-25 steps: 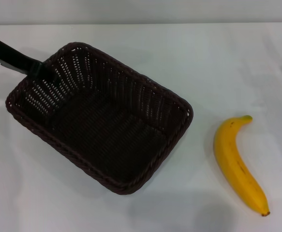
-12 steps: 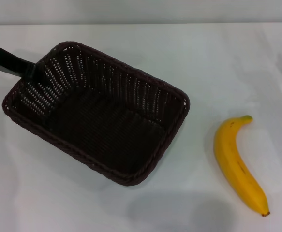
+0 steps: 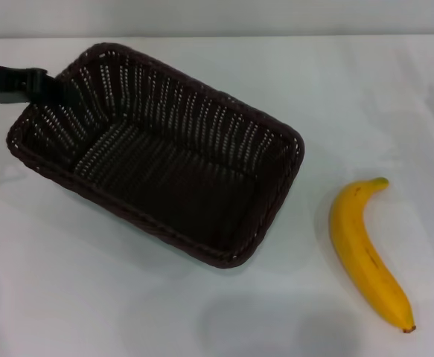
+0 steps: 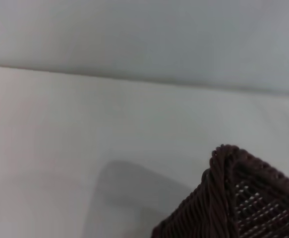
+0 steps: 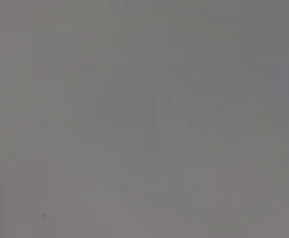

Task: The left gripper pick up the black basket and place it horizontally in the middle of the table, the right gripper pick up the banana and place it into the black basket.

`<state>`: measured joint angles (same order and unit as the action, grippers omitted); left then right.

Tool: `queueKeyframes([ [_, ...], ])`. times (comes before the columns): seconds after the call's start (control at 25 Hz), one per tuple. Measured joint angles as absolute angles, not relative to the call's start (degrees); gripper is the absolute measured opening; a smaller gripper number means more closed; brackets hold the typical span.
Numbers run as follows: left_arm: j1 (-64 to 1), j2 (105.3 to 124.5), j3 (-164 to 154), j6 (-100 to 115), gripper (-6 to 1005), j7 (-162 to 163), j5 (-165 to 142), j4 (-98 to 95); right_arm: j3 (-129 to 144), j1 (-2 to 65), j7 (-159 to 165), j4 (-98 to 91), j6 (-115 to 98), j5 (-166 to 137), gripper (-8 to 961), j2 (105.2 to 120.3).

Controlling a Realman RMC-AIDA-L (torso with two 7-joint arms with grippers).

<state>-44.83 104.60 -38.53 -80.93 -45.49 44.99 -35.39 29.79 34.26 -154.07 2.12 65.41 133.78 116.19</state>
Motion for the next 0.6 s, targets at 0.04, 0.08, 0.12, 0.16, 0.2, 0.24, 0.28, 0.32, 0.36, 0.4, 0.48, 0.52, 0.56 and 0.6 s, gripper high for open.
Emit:
queueKeyframes([
  [0.04, -43.97, 104.25, -37.92, -80.99, 191, -45.62, 47.15, -34.61, 29.79, 34.23, -154.07, 2.12, 65.42, 133.78, 846, 116.19],
  [0.08, -42.99, 104.09, -37.51, -81.02, 189, -45.78, 49.04, -33.95, 29.79, 34.22, -154.07, 2.12, 65.42, 133.78, 846, 116.19],
  [0.12, -41.93, 104.05, -37.3, -81.09, 186, -46.13, 51.31, -33.61, 29.79, 34.22, -154.07, 2.12, 65.43, 133.77, 845, 116.2],
  [0.16, -41.18, 104.05, -37.24, -81.21, 183, -46.46, 52.91, -33.53, 29.79, 34.21, -154.07, 2.12, 65.44, 133.77, 845, 116.19],
  [0.2, -40.13, 104.08, -37.21, -81.42, 181, -47.03, 55.4, -33.5, 29.79, 34.2, -154.07, 2.12, 65.45, 133.77, 845, 116.19],
  [0.24, -39.35, 104.15, -37.18, -81.72, 178, -47.49, 57.34, -33.5, 29.79, 34.2, -154.07, 2.11, 65.44, 133.77, 845, 116.19],
  [0.28, -38.23, 104.24, -37.15, -82.14, 178, -48.11, 60.37, -33.48, 29.79, 34.21, -154.07, 2.11, 65.44, 133.76, 845, 116.2],
  [0.32, -37.23, 104.34, -37.13, -82.44, 178, -48.59, 63.13, -33.42, 29.79, 34.29, -154.07, 2.11, 65.4, 133.77, 845, 116.19],
  [0.36, -36.16, 104.46, -37.11, -82.54, 178, -48.74, 66.13, -33.29, 29.79, 34.38, -154.07, 2.11, 65.35, 133.76, 845, 116.2],
  [0.4, -35.24, 104.59, -37.1, -82.54, 178, -48.79, 68.78, -33.07, 29.79, 34.42, -154.07, 2.11, 65.31, 133.77, 845, 116.19],
  [0.48, -33.51, 104.89, -37.07, -82.28, 178, -48.73, 73.88, -32.34, 29.79, 34.5, -154.07, 2.08, 65.28, 133.74, 845, 116.19],
  [0.52, -32.95, 105.04, -37.08, -82.14, 178, -48.71, 75.66, -31.87, 29.8, 34.48, -154.07, 2.02, 65.29, 133.7, 845, 116.19],
  [0.56, -32.61, 105.1, -37.06, -81.98, 179, -48.67, 76.34, -31.56, 29.79, 34.44, -154.07, 1.95, 65.3, 133.71, 845, 116.19],
  [0.6, -32.21, 105.23, -37.06, -81.44, 179, -48.6, 77.1, -31.05, 29.79, 34.39, -154.07, 1.88, 65.31, 133.69, 845, 116.19],
])
